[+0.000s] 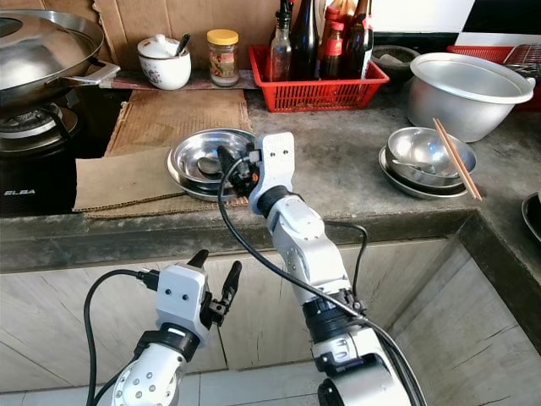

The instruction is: Kitchen organization

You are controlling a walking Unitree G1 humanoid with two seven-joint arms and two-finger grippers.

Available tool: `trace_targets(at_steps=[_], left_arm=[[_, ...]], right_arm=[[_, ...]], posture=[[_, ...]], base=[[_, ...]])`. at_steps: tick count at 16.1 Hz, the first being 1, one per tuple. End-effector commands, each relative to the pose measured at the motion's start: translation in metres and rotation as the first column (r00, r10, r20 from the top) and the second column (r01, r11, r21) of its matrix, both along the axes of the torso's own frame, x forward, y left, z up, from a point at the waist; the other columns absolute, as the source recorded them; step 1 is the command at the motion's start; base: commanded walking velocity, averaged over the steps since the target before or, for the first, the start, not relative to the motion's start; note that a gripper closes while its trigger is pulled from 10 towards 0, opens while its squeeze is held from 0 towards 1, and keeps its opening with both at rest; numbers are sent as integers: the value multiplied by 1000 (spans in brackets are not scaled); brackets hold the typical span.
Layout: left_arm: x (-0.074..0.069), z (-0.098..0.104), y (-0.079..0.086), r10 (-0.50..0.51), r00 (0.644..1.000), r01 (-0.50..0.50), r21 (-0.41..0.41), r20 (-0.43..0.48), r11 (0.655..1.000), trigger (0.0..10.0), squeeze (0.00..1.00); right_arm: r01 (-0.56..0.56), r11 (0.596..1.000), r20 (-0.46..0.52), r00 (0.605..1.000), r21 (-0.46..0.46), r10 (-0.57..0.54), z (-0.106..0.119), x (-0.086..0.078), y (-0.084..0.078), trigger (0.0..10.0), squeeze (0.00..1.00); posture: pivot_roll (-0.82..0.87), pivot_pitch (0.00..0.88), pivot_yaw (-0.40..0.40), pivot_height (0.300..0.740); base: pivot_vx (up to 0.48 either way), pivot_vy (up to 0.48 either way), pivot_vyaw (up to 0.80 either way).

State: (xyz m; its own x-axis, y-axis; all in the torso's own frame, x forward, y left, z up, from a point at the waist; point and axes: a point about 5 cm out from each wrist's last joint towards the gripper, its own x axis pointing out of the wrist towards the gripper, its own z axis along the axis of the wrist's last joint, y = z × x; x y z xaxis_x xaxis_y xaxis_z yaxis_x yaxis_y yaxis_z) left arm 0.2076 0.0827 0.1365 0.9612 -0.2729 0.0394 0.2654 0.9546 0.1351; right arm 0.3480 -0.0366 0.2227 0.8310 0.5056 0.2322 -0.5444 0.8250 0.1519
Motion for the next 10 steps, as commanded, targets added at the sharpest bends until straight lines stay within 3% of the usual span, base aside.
trace_targets(at_steps=[1, 7, 8, 9, 10], left_arm=[[-1, 1, -1, -2, 1000, 2, -2, -1, 1000, 10000, 0], [-2, 2, -1, 3, 1000, -3, -2, 0, 1000, 10000, 0], [-2, 2, -1, 3, 1000, -3, -2, 0, 1000, 10000, 0], [-2, 2, -1, 2, 1000, -2, -2, -1, 1000, 10000, 0], [-2, 2, -1, 2, 1000, -2, -3, -1, 1000, 10000, 0]], right_arm=[[-21, 1000, -21, 1000, -9, 21, -7, -4, 3, 10000, 0], [-1, 1000, -61, 998, -27, -1, -17, -3, 0, 9647, 0], [0, 1000, -57, 998, -30, -2, -16, -3, 0, 2078, 0], [1, 1000, -53, 999, -31, -3, -15, -3, 0, 0, 0], [2, 1000, -51, 999, -31, -3, -14, -3, 0, 0, 0]], posture=[[184, 90, -88, 740], [186, 96, -89, 740], [183, 97, -88, 740], [185, 98, -90, 740], [185, 98, -90, 740]], base=[[0, 0, 0], [0, 0, 0], [0, 0, 0], [0, 0, 0], [0, 0, 0]])
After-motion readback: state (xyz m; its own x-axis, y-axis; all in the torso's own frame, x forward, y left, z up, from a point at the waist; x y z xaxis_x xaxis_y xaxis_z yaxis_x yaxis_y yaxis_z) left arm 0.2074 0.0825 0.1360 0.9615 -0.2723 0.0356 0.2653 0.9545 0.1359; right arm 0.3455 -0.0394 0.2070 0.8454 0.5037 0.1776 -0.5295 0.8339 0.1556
